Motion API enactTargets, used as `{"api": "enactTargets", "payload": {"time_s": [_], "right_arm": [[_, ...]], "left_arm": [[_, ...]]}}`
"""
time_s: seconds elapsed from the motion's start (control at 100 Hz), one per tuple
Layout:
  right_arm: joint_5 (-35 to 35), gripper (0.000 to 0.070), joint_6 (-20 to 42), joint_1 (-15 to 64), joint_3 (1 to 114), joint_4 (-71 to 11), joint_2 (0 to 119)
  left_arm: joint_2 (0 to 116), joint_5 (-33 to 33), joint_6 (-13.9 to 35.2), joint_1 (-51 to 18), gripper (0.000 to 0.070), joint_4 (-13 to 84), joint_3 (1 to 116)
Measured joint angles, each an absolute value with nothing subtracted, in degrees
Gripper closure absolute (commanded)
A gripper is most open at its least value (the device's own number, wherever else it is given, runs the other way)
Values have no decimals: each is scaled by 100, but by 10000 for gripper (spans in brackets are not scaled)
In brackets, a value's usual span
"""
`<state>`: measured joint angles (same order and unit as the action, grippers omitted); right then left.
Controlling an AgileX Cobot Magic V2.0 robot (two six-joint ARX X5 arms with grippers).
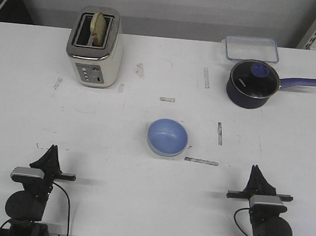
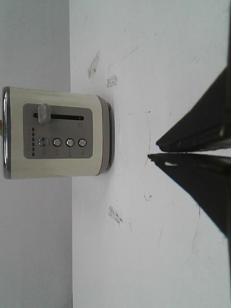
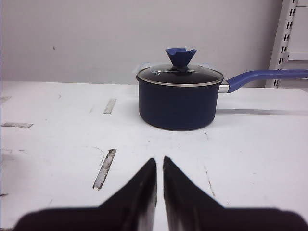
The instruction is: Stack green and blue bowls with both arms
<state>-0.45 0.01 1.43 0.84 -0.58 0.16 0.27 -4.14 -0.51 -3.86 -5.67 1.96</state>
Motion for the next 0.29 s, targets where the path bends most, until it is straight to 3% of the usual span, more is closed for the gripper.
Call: {"api": "enactTargets", "payload": {"time_s": [0.29], "right_arm": [[-45, 686, 1, 143, 84, -58, 16]], "left_arm": [[27, -412, -51, -386, 698, -565, 196]]}}
